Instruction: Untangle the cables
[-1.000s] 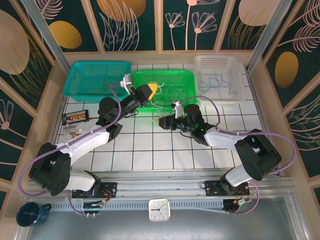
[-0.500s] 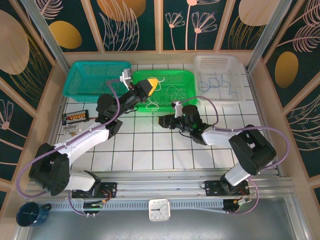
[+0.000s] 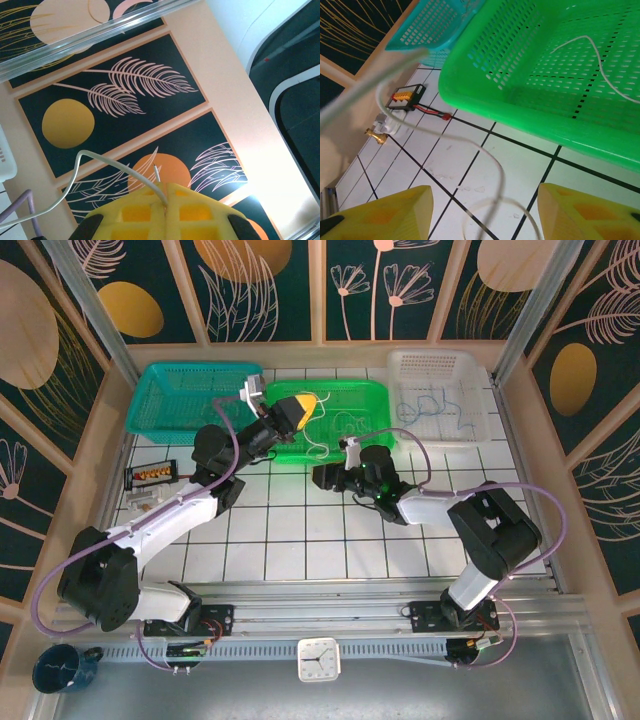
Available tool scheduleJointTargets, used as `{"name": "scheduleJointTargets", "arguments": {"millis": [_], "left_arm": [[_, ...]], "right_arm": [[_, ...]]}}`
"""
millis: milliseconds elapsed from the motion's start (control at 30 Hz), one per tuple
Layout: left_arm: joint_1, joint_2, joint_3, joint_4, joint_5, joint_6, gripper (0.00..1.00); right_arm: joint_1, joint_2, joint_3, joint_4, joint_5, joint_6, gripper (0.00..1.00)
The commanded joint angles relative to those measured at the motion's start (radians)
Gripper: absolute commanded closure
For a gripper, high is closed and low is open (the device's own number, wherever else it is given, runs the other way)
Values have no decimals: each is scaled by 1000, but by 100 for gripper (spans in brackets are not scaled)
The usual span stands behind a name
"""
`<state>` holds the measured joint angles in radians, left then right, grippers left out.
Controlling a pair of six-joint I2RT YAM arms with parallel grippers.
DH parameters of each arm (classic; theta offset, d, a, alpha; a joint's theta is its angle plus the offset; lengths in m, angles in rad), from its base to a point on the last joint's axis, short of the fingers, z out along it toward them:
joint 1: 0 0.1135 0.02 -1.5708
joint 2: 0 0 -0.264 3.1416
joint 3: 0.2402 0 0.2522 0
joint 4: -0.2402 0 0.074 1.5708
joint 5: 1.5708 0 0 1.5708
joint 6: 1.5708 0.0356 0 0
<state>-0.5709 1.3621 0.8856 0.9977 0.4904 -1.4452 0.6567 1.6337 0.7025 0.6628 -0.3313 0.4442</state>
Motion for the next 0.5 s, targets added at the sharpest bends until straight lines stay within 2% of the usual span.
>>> {"name": "scheduleJointTargets", "arguments": {"millis": [0, 67, 100, 200, 267, 467], "left_arm": [[-5, -13, 38, 18, 10, -9, 100], [-5, -10, 42, 26, 10, -15, 100], [-6, -7, 43, 31, 10, -18, 100], [-5, 0, 54, 37, 2, -19, 100], [-4, 8, 76, 30, 2, -12, 100], [-5, 75, 252, -32, 25, 48, 100]], "right_arm": [[11, -10, -2, 54, -7, 14, 43], [9, 11, 9, 64, 1, 20, 46], [10, 26, 19, 77, 0, 24, 53], [10, 68, 41, 97, 7, 31, 88], [10, 81, 34, 109, 2, 40, 100], [10, 77, -66, 174, 8, 82, 100]]}}
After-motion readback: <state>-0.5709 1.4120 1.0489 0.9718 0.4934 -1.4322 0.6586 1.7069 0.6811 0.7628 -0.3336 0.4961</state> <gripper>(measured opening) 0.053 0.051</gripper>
